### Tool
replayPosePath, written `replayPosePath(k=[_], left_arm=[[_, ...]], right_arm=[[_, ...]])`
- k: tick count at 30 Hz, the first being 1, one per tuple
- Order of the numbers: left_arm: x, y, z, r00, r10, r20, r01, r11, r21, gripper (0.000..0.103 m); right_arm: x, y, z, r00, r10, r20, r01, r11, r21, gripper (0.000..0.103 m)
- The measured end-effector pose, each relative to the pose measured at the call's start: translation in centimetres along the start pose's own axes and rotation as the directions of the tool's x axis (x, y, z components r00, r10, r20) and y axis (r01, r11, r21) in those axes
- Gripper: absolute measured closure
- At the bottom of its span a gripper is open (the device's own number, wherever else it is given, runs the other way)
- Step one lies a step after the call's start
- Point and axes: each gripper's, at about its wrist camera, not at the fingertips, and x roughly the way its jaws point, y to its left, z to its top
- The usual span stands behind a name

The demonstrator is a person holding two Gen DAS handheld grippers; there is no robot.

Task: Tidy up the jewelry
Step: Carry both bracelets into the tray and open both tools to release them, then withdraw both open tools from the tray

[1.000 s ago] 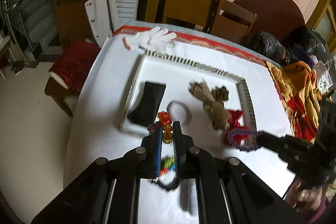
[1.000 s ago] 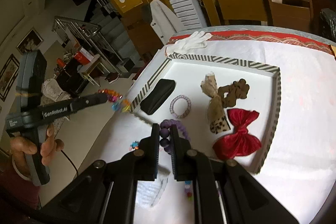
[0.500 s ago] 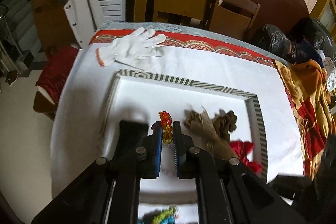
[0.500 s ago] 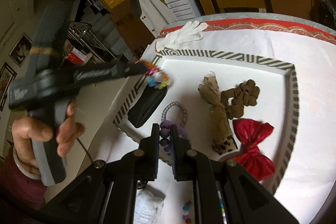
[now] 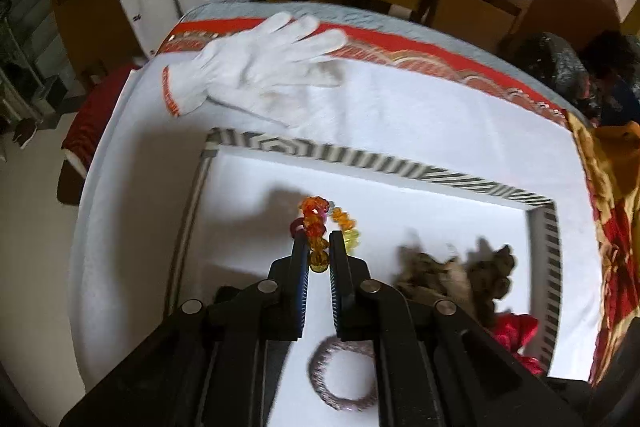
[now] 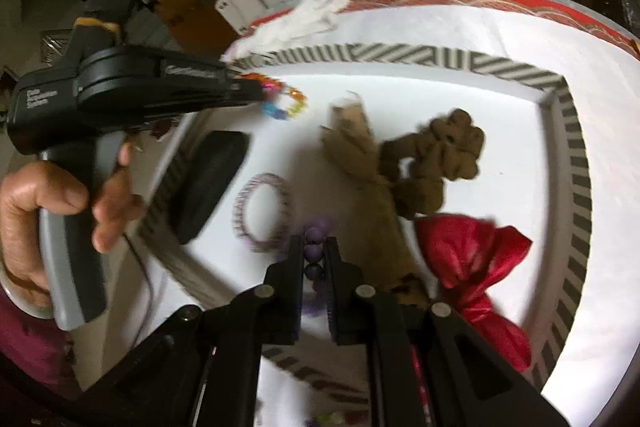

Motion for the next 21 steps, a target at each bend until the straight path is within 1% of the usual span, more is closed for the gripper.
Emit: replayPosePath(k=[3,4,5,6,7,8,10,15,16,17,19,21], left_arm=[[0.6,0.8,-0.1,1.000,0.014,-0.012,-0.015,1.000,-0.021,0.086],[0.6,1.1,-0.2,1.000,0.013,-0.013,-0.014,1.000,-0.026,0.083],[0.6,1.2,-0.2,1.000,0.012,-0.013,-0.012,0.999,-0.030,0.080],[0.5,1.4,-0.3,1.000,0.008,-0.012,-0.009,0.999,-0.034,0.072],[0.2,1.5,-0.5,1.000,-0.003,-0.005,0.003,0.999,-0.037,0.063],[0.0,1.5,-0.6,1.000,-0.011,0.001,0.011,0.999,-0.039,0.062],[-0.8,1.5,-0.9,1.000,-0.008,0.016,0.009,0.999,-0.034,0.060],[-3.4,0.9,-2.4,0.999,0.007,0.048,-0.007,1.000,-0.007,0.060],[-4.3,0.7,-3.0,0.998,0.015,0.064,-0.015,1.000,0.001,0.060],[-4.8,0.6,-3.3,0.997,0.023,0.077,-0.024,1.000,0.002,0.060],[-6.2,0.3,-4.3,0.994,0.036,0.099,-0.036,0.999,-0.001,0.060],[-7.3,0.2,-5.2,0.992,0.043,0.117,-0.043,0.999,-0.009,0.060]], right_arm=[[0.7,-0.5,0.0,0.999,-0.037,-0.008,0.037,0.999,0.010,0.093],[0.8,-0.6,-0.1,0.999,-0.045,-0.010,0.045,0.999,0.011,0.090],[0.9,-0.6,-0.2,0.998,-0.055,-0.013,0.055,0.998,0.010,0.084],[0.8,-0.4,-0.2,0.998,-0.063,-0.015,0.063,0.998,0.002,0.080],[0.8,-0.3,-0.3,0.997,-0.069,-0.015,0.069,0.998,-0.006,0.072],[0.7,-0.1,-0.4,0.997,-0.075,-0.015,0.075,0.997,-0.017,0.065],[0.2,0.3,-0.6,0.997,-0.071,-0.007,0.071,0.997,-0.036,0.061],[-1.8,1.2,-1.1,0.997,-0.070,0.039,0.072,0.995,-0.065,0.060],[-2.4,1.4,-1.2,0.996,-0.066,0.051,0.069,0.995,-0.066,0.059],[-3.0,1.5,-1.3,0.996,-0.067,0.065,0.072,0.995,-0.069,0.056],[-4.2,1.7,-1.5,0.991,-0.090,0.102,0.098,0.992,-0.080,0.050],[-5.4,1.8,-1.8,0.985,-0.110,0.136,0.122,0.989,-0.081,0.048]])
